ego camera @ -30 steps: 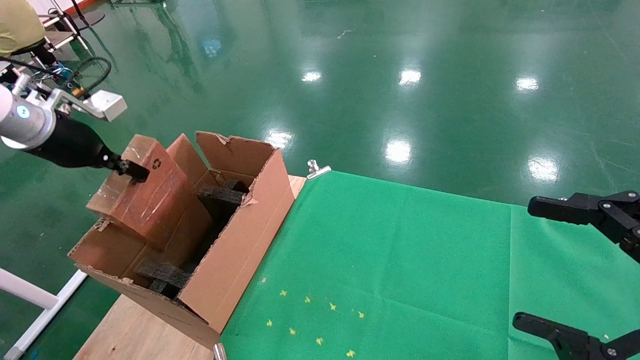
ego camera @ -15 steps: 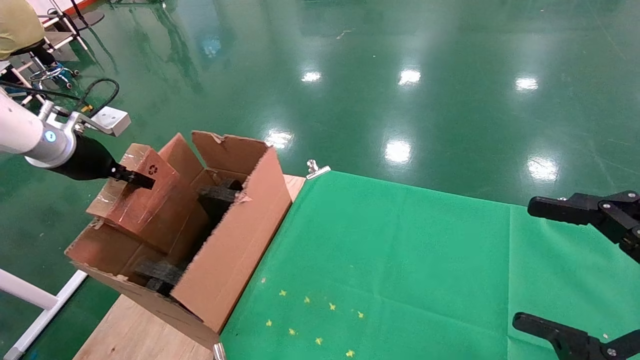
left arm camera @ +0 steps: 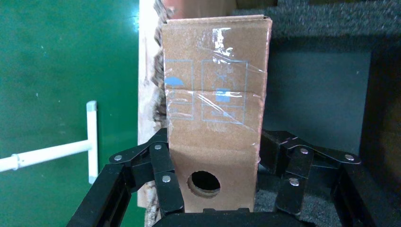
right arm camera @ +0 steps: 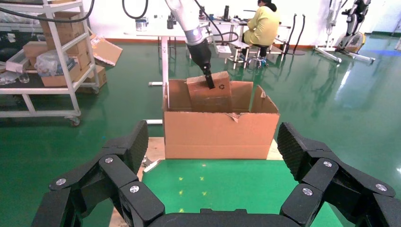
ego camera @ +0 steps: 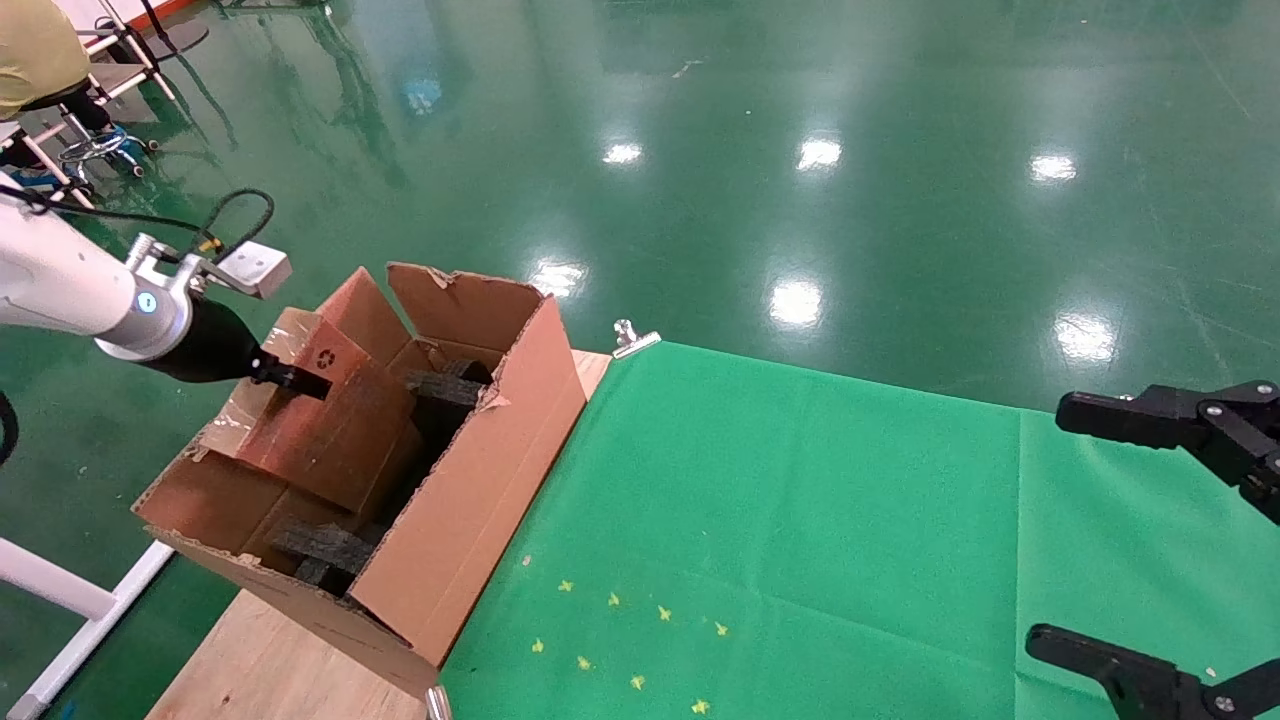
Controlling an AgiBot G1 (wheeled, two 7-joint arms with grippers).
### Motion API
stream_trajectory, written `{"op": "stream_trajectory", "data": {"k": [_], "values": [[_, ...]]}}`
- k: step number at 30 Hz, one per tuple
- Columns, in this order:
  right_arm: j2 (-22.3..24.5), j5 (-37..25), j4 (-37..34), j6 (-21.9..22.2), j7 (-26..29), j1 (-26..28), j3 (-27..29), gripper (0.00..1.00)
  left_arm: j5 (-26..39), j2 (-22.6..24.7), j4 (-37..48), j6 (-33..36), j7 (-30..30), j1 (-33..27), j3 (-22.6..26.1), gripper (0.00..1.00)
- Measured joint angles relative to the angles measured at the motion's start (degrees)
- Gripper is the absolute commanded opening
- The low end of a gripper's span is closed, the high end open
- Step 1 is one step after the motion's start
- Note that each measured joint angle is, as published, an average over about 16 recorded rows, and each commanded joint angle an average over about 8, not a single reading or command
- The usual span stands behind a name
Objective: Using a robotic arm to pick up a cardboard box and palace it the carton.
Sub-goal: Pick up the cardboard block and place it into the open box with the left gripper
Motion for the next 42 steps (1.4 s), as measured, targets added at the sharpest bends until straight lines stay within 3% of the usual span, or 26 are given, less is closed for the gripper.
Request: {"op": "stream_trajectory", "data": {"k": [42], "values": [[0.0,0.0,0.0,0.0,0.0,0.0,0.0,1.00,-0.8,5.4,1.4,-9.5,-5.0,13.9,-0.6,0.00]]}}
